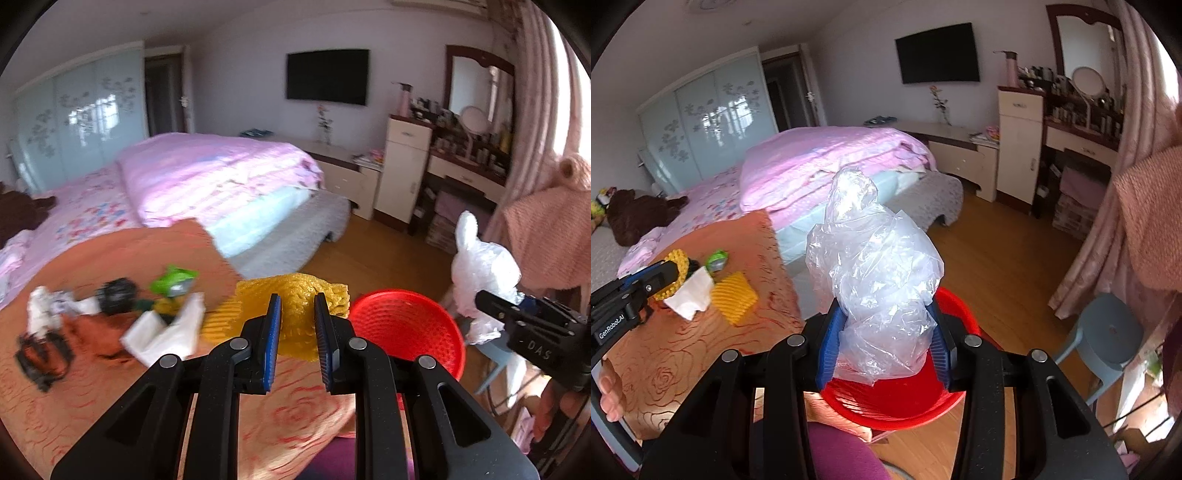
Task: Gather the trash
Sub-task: 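Carry the yellow net and plastic bag with both grippers over the red wastebasket, then open both grippers to drop the net and bag into the red wastebasket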
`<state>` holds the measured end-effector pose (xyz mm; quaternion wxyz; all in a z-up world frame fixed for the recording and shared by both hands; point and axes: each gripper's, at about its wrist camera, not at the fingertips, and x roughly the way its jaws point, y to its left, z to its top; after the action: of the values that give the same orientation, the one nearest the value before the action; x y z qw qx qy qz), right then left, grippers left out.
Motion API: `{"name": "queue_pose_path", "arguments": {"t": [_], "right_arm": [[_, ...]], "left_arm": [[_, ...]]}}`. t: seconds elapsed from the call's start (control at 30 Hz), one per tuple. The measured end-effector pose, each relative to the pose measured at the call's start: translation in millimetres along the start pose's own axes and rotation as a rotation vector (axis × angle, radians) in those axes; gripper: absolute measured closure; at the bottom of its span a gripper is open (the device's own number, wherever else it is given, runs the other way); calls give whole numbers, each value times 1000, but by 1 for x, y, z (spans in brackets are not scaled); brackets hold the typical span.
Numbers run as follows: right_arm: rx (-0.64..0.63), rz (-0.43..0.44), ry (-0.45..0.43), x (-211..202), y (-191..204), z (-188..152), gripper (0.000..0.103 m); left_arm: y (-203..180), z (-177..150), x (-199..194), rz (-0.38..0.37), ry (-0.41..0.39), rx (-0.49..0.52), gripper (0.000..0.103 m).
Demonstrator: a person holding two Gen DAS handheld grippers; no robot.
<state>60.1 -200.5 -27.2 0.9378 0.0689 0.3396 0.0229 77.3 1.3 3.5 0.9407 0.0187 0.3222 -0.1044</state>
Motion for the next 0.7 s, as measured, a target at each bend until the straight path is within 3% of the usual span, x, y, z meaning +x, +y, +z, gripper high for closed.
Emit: {"name": "queue_pose_path", "arguments": {"t": [0.23, 0.43, 0.6, 0.7], "right_arm": [[56, -52, 62, 22, -26, -9, 62], [73, -74, 122, 39, -36, -14, 61], [86, -77, 168, 51, -40, -19, 58], [93, -80, 176, 55, -40, -21, 50]], "left_arm": [[-33, 0, 43, -119, 82, 37, 85], [-56, -6, 74, -160, 147, 85, 85], [-62, -11, 88, -183, 184, 87, 78], [-60, -13, 92, -189, 193, 78, 68]]}}
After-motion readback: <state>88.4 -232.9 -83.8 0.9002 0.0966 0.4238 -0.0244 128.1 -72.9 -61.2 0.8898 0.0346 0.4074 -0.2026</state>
